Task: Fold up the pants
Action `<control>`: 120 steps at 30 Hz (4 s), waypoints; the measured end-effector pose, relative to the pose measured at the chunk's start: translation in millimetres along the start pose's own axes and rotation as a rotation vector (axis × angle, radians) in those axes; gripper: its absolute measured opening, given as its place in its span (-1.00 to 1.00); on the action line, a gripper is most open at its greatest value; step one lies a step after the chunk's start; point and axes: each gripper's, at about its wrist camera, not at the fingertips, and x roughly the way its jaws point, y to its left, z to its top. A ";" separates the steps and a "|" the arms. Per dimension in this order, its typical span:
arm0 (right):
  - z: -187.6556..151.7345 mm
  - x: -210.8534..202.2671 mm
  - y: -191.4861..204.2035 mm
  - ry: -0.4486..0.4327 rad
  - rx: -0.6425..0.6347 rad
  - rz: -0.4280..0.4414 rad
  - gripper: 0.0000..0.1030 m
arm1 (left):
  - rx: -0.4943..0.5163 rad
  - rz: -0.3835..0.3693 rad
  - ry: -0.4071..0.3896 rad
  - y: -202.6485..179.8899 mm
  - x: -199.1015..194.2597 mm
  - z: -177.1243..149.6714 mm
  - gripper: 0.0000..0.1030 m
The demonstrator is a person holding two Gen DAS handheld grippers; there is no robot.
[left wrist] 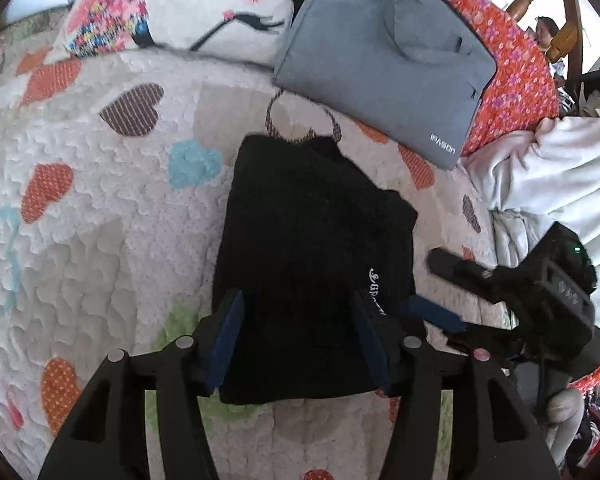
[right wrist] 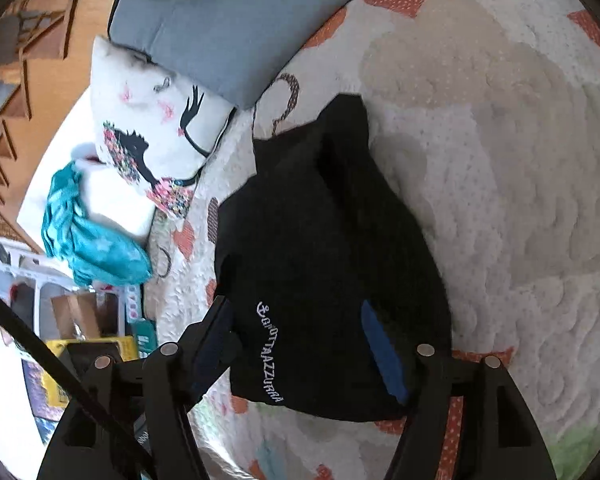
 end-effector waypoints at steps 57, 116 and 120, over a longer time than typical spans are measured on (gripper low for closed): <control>-140.6 -44.1 14.6 -0.142 -0.534 -0.548 0.55 | 0.120 0.303 -0.168 -21.6 -55.3 -99.4 1.00; 74.5 34.2 -2.0 -0.128 -0.077 -0.087 -0.25 | -0.250 -0.097 -0.001 19.3 56.9 51.7 0.13; 76.2 8.1 14.4 -0.219 -0.126 -0.083 -0.03 | -0.289 -0.186 -0.071 22.0 35.9 59.3 0.13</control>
